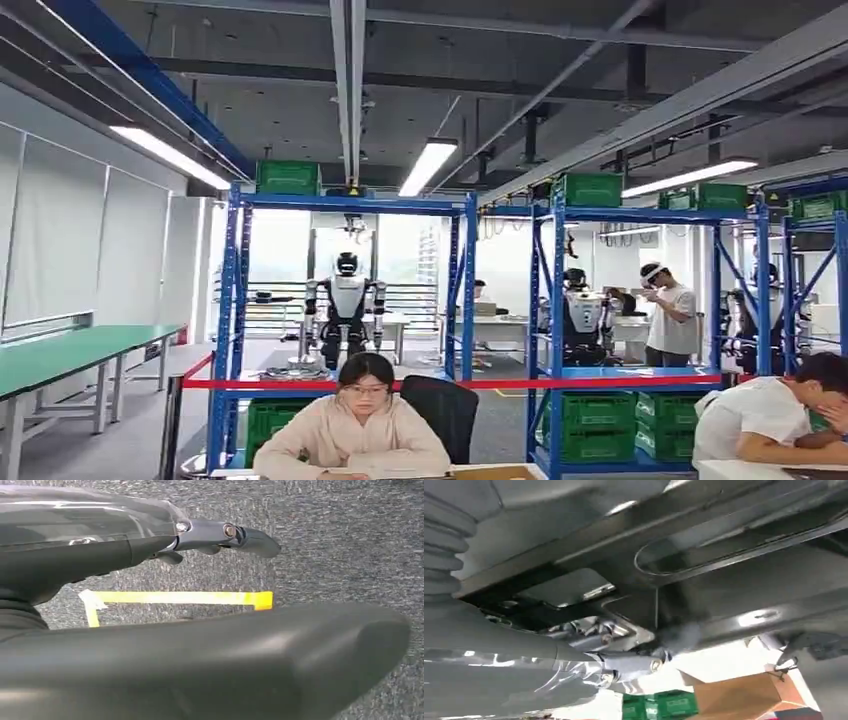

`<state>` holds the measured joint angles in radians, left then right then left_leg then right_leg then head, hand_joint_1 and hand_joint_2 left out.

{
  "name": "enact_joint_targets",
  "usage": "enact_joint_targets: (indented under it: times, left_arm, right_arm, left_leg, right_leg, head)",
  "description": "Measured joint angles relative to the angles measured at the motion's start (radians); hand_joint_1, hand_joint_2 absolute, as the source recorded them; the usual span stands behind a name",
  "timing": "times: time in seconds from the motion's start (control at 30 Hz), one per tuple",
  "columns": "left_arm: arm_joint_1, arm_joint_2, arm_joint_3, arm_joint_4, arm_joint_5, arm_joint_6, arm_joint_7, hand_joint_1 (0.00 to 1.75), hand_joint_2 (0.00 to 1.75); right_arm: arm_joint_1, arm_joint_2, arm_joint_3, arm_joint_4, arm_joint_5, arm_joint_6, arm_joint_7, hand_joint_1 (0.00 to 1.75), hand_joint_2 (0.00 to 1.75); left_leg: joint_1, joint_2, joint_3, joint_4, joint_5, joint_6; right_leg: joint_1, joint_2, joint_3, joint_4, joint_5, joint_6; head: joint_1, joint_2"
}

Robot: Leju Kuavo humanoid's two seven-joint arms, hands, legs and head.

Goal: Take the parts from the cabinet and place them on the table.

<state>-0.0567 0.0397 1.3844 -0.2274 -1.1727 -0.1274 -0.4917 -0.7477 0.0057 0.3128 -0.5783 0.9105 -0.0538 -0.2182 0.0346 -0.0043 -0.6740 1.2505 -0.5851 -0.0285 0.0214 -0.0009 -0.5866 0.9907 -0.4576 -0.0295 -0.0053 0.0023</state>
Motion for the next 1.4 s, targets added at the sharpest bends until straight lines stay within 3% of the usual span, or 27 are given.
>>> enact_joint_targets:
  times: [0.07,0.1,0.13,0.2,0.27,0.3,0.4,0.43,0.47,0.5,0.57,0.6,0.7,0.77,0.8,0.9,0.93,0.97,1.0,1.07,1.1,1.13,1.23,1.27,1.3,1.33,1.4]
  left_arm:
    - [-0.001,0.001,0.0,0.0,0.0,0.002,0.0,0.0,0.0]
    - [-0.003,0.001,0.0,0.0,0.0,0.002,0.001,0.0,0.0]
    - [-0.005,0.001,0.0,0.0,0.0,0.003,0.002,0.0,0.0]
    - [-0.001,0.001,0.0,0.0,0.0,0.004,0.003,0.0,0.0]
    - [-0.002,0.001,0.0,0.0,-0.001,0.003,0.005,0.0,0.0]
    - [-0.003,0.001,0.0,0.0,-0.001,0.003,0.005,0.0,0.0]
    - [-0.003,0.002,0.0,0.0,-0.003,0.0,0.005,0.0,0.0]
    - [-0.003,0.003,0.0,0.0,-0.004,-0.001,0.005,0.0,0.0]
    - [-0.003,0.005,0.0,0.0,-0.007,-0.003,0.005,0.0,0.0]
    - [-0.003,0.006,0.0,0.0,-0.011,-0.005,0.005,0.0,0.0]
    - [-0.004,0.006,0.0,0.0,-0.016,-0.01,0.005,0.0,0.0]
    - [-0.004,0.006,0.0,0.0,-0.02,-0.011,0.005,0.0,0.0]
    - [-0.002,0.009,0.0,0.0,-0.025,-0.012,0.005,0.0,0.0]
    - [-0.003,0.009,-0.001,0.0,-0.032,-0.015,0.005,0.0,0.0]
    - [-0.003,0.01,-0.002,0.0,-0.034,-0.019,0.005,0.0,0.0]
    - [-0.007,0.011,-0.005,0.0,-0.036,-0.022,-0.001,0.0,0.0]
    - [-0.008,0.011,-0.005,0.0,-0.036,-0.023,-0.002,0.0,0.0]
    - [-0.005,0.011,-0.005,0.0,-0.036,-0.023,-0.005,0.0,0.0]
    - [-0.003,0.011,-0.005,0.0,-0.034,-0.023,-0.007,0.0,0.0]
    - [-0.006,0.011,-0.005,0.0,-0.033,-0.022,-0.008,0.0,0.0]
    - [-0.009,0.013,-0.005,0.0,-0.032,-0.021,-0.008,0.0,0.0]
    - [-0.012,0.013,-0.005,0.0,-0.031,-0.021,-0.008,0.0,0.0]
    - [-0.008,0.014,-0.005,0.0,-0.024,-0.021,-0.008,0.0,0.0]
    - [-0.008,0.013,-0.005,0.0,-0.022,-0.021,-0.008,0.0,0.0]
    - [-0.01,0.013,-0.005,0.0,-0.021,-0.021,-0.008,0.0,0.0]
    - [-0.01,0.013,-0.005,0.0,-0.02,-0.021,-0.008,0.0,0.0]
    - [-0.009,0.013,-0.004,0.0,-0.018,-0.018,-0.008,0.0,0.0]
  right_arm:
    - [0.006,-0.002,0.002,-0.012,-0.017,0.0,-0.01,0.0,0.0]
    - [0.009,-0.005,0.003,-0.017,-0.021,0.0,-0.015,0.0,0.0]
    - [0.016,-0.011,0.006,-0.026,-0.024,-0.001,-0.018,0.0,0.0]
    - [0.031,-0.017,0.013,-0.047,-0.033,-0.009,-0.031,0.0,0.0]
    - [0.051,-0.027,0.021,-0.075,-0.05,-0.014,-0.048,0.0,0.0]
    - [0.06,-0.032,0.026,-0.093,-0.062,-0.016,-0.06,0.0,0.0]
    - [0.094,-0.04,0.034,-0.157,-0.132,-0.007,-0.115,0.0,0.0]
    - [0.112,-0.045,0.034,-0.182,-0.192,0.018,-0.151,0.0,0.0]
    - [0.137,-0.048,0.031,-0.207,-0.252,0.042,-0.185,0.0,0.0]
    - [0.158,-0.052,0.024,-0.247,-0.338,0.074,-0.235,0.0,0.0]
    - [0.198,-0.053,-0.002,-0.34,-0.498,0.131,-0.321,0.0,0.0]
    - [0.228,-0.052,-0.025,-0.407,-0.579,0.16,-0.353,0.0,0.0]
    - [0.326,-0.024,-0.112,-0.616,-0.773,0.254,-0.43,0.0,0.0]
    - [0.386,0.003,-0.165,-0.769,-0.881,0.333,-0.455,0.0,0.0]
    - [0.403,0.021,-0.189,-0.838,-0.93,0.376,-0.467,0.0,0.0]
    - [0.456,0.066,-0.245,-1.001,-1.038,0.499,-0.475,0.0,0.0]
    - [0.488,0.08,-0.26,-1.057,-1.059,0.526,-0.475,0.0,0.0]
    - [0.509,0.1,-0.276,-1.118,-1.077,0.555,-0.475,0.0,0.0]
    - [0.521,0.114,-0.283,-1.162,-1.084,0.573,-0.475,0.0,0.0]
    - [0.54,0.133,-0.29,-1.238,-1.084,0.595,-0.475,0.0,0.0]
    - [0.557,0.142,-0.292,-1.277,-1.08,0.607,-0.476,0.0,0.0]
    - [0.571,0.152,-0.293,-1.317,-1.076,0.621,-0.477,0.0,0.0]
    - [0.61,0.171,-0.289,-1.399,-1.07,0.647,-0.477,0.0,0.0]
    - [0.623,0.175,-0.288,-1.42,-1.067,0.653,-0.477,0.0,0.0]
    - [0.634,0.179,-0.287,-1.439,-1.067,0.655,-0.477,0.0,0.0]
    - [0.639,0.182,-0.286,-1.455,-1.067,0.66,-0.477,0.0,0.0]
    - [0.657,0.186,-0.283,-1.475,-1.07,0.674,-0.477,0.0,0.0]
  left_leg:
    - [0.004,0.0,0.086,-0.168,0.08,-0.006]
    - [-0.001,0.0,0.098,-0.193,0.063,-0.007]
    - [0.001,-0.001,0.093,-0.197,0.067,0.009]
    - [-0.007,-0.001,0.091,-0.196,0.068,0.017]
    - [-0.002,0.001,0.091,-0.2,0.075,0.03]
    - [-0.002,0.001,0.091,-0.2,0.076,0.035]
    - [-0.004,0.001,0.09,-0.2,0.076,0.038]
    - [-0.005,0.001,0.09,-0.2,0.076,0.039]
    - [-0.005,0.0,0.09,-0.2,0.075,0.039]
    - [-0.005,-0.002,0.091,-0.2,0.074,0.039]
    - [-0.004,-0.003,0.093,-0.2,0.071,0.036]
    - [-0.003,-0.004,0.091,-0.201,0.07,0.033]
    - [-0.004,-0.007,0.083,-0.203,0.071,0.017]
    - [-0.003,-0.008,0.085,-0.204,0.063,0.003]
    - [-0.003,-0.004,0.082,-0.191,0.05,0.004]
    - [-0.009,-0.003,-0.005,0.004,-0.056,0.009]
    - [-0.01,-0.003,-0.031,0.061,-0.072,0.009]
    - [-0.01,-0.003,-0.036,0.072,-0.065,0.009]
    - [-0.011,-0.003,-0.022,0.044,-0.04,0.011]
    - [-0.013,-0.003,0.053,-0.106,0.045,0.016]
    - [-0.013,-0.003,0.087,-0.178,0.072,0.018]
    - [-0.017,-0.003,0.098,-0.203,0.061,0.017]
    - [-0.023,-0.004,0.096,-0.2,0.067,0.026]
    - [-0.017,-0.002,0.095,-0.205,0.074,0.036]
    - [-0.015,0.0,0.093,-0.207,0.078,0.042]
    - [-0.014,0.0,0.091,-0.207,0.081,0.047]
    - [-0.015,0.004,0.086,-0.207,0.084,0.051]
  right_leg:
    - [-0.004,0.003,-0.004,0.018,-0.008,0.011]
    - [0.002,0.005,-0.014,0.031,-0.014,0.019]
    - [0.003,0.007,-0.025,0.045,-0.016,0.021]
    - [-0.002,0.007,-0.025,0.04,-0.011,0.027]
    - [-0.006,0.007,-0.029,0.049,-0.022,0.036]
    - [-0.007,0.006,-0.039,0.079,-0.049,0.042]
    - [-0.018,0.005,-0.131,0.295,-0.154,0.053]
    - [-0.02,0.006,-0.153,0.345,-0.164,0.054]
    - [-0.022,0.006,-0.155,0.345,-0.151,0.055]
    - [-0.023,0.006,-0.134,0.298,-0.119,0.055]
    - [-0.024,0.005,-0.057,0.125,-0.029,0.054]
    - [-0.023,0.005,-0.033,0.067,-0.02,0.052]
    - [-0.011,0.007,-0.032,0.053,-0.029,0.037]
    - [-0.015,0.005,-0.025,0.034,-0.023,0.022]
    - [-0.015,0.003,-0.02,0.03,-0.021,0.016]
    - [-0.01,0.001,-0.017,0.029,-0.023,0.002]
    - [-0.006,0.0,-0.017,0.03,-0.024,0.0]
    - [-0.004,0.001,-0.016,0.03,-0.024,-0.001]
    - [-0.004,0.003,-0.016,0.031,-0.025,-0.001]
    - [-0.004,0.008,-0.014,0.034,-0.026,0.0]
    - [-0.003,0.008,-0.015,0.039,-0.029,0.004]
    - [0.005,0.009,-0.021,0.05,-0.034,0.009]
    - [-0.001,0.01,-0.022,0.05,-0.024,0.019]
    - [0.0,0.012,-0.025,0.051,-0.026,0.023]
    - [-0.002,0.012,-0.027,0.064,-0.05,0.03]
    - [-0.005,0.009,-0.037,0.106,-0.093,0.037]
    - [-0.015,0.007,-0.084,0.256,-0.186,0.048]
  head:
    - [0.0,0.0]
    - [0.0,0.0]
    - [-0.001,0.0]
    - [0.0,0.0]
    - [0.0,0.0]
    - [0.0,0.0]
    - [0.0,0.0]
    - [0.0,0.0]
    - [0.0,0.0]
    - [0.0,0.0]
    - [0.0,0.0]
    - [0.0,0.0]
    - [0.0,0.0]
    - [0.0,0.0]
    - [0.0,0.0]
    - [0.0,0.0]
    - [0.0,0.0]
    - [0.0,0.0]
    - [0.0,0.0]
    - [0.0,0.0]
    - [0.0,0.0]
    - [0.0,0.0]
    - [0.0,0.0]
    - [0.0,0.0]
    - [0.0,0.0]
    - [0.0,0.0]
    - [0.0,0.0]
